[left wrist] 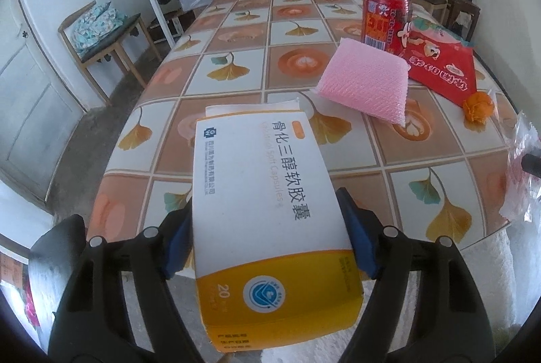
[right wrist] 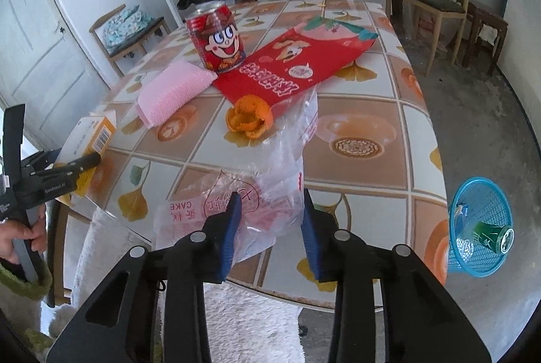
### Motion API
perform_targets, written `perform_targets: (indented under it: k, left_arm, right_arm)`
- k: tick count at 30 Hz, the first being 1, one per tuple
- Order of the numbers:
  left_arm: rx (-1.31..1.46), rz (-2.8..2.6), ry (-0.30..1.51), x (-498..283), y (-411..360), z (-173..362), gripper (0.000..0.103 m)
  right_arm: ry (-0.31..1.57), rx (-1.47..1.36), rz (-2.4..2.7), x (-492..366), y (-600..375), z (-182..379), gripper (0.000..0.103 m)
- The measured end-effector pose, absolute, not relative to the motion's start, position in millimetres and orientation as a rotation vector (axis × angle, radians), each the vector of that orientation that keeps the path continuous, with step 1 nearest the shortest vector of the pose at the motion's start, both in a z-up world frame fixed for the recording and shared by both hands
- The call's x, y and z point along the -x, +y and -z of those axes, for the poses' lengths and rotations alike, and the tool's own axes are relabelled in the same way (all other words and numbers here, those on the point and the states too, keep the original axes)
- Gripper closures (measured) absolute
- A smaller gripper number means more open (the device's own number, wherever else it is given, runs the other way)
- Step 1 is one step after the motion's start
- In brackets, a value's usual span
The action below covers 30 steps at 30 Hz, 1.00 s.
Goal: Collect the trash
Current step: 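Lift the yellow-white medicine box with the left tool while the right tool holds the bag, then carry the medicine box and clear bag over the blue basket and open both tools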
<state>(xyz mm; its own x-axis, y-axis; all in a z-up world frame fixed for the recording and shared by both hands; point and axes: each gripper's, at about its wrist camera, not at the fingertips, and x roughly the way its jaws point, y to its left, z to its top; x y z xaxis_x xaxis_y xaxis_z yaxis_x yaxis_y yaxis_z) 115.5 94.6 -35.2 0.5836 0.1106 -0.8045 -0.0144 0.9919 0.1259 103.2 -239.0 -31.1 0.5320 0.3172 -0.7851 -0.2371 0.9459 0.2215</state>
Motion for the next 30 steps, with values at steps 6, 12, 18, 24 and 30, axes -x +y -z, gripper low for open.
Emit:
perform_targets:
  k: [6,12,18,24,30]
  left_arm:
    - [-0.114,-0.084,0.911,-106,94,23,0.031]
    - [-0.117,-0.089,0.87,-95,94,8,0.031]
    - [-0.126,-0.097,0.83,-83,91,-6,0.031]
    - [-0.141,-0.101,0.793,-74,87,-20,0.031]
    - [-0.161,-0.099,0.756,-66,77,-34,0.031]
  right_arm:
    - [0.913,-0.098,-0.329,-97,-241,17,0.07]
    - [0.873,-0.103,-0.327,-89,-244,3,0.07]
    - [0.828,-0.108,-0.321,-79,-248,-11,0.07]
    - [0.786,-0.124,-0.316,-70,-257,-24,0.07]
    - [0.748,-0.145,-0.313,-61,-268,-34,0.07]
